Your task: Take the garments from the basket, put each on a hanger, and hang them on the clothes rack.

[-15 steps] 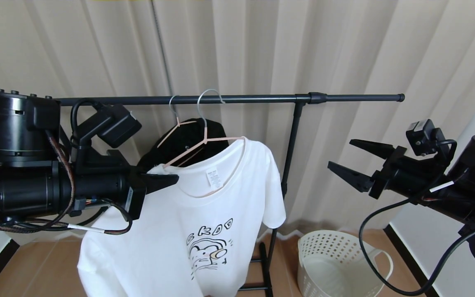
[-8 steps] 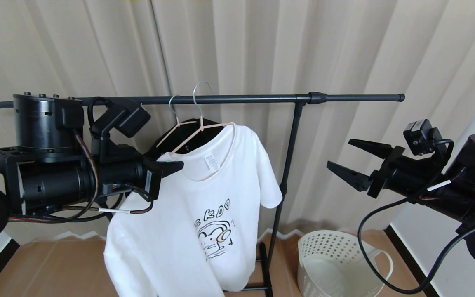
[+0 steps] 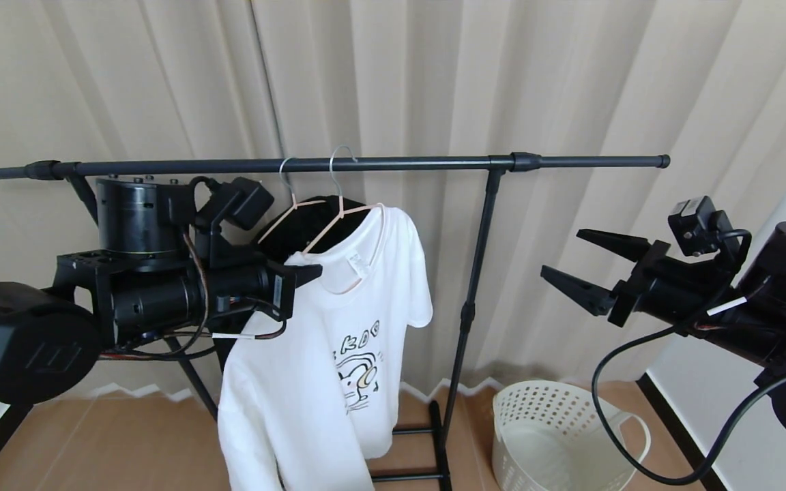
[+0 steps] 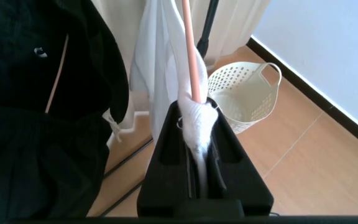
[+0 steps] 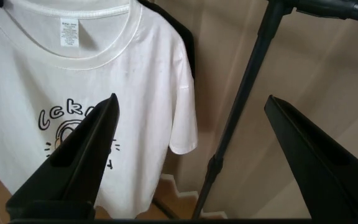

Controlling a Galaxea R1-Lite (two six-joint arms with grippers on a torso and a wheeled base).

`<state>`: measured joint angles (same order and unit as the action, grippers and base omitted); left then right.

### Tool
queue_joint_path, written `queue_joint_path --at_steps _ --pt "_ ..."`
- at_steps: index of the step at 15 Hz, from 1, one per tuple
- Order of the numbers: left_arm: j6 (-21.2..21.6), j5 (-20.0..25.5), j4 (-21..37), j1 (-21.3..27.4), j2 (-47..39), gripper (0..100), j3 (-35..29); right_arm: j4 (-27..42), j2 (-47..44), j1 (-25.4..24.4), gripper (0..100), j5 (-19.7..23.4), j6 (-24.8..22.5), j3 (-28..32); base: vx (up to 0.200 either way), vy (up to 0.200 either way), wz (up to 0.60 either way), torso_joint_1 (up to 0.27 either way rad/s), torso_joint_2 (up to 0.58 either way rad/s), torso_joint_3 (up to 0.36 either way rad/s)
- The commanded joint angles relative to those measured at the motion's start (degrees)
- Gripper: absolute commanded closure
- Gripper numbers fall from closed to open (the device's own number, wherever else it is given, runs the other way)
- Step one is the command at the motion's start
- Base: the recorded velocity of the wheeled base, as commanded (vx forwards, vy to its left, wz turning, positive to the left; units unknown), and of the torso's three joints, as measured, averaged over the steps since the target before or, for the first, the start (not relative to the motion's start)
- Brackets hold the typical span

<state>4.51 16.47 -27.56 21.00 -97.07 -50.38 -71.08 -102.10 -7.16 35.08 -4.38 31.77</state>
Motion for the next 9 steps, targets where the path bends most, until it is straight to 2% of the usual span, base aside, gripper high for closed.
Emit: queue_joint_path --at_steps 1,3,5,9 --pt "-1.08 -1.53 -1.09 0.18 -4.18 100 -1.74 -0.02 0.23 0.04 0 -0.19 -0.02 -0.04 0.0 0.0 0.0 0.0 0.0 0.0" --pt "-1.52 -3.99 -1.09 0.27 -6.9 100 -4.72 -0.02 0.49 0.12 0 -0.19 -0.02 0.05 0.0 0.0 0.0 0.0 0.0 0.0" --pt "-1.87 -4.08 -1.09 0.27 -9.27 100 -7.45 -0.11 0.49 0.12 0 -0.19 -0.02 -0.04 0.0 0.0 0.0 0.0 0.0 0.0" --pt "-6.18 -4.69 -1.09 0.27 -13.4 100 -14.57 -0.28 1.02 0.21 0 -0.19 -0.02 -0.13 0.0 0.0 0.0 0.0 0.0 0.0"
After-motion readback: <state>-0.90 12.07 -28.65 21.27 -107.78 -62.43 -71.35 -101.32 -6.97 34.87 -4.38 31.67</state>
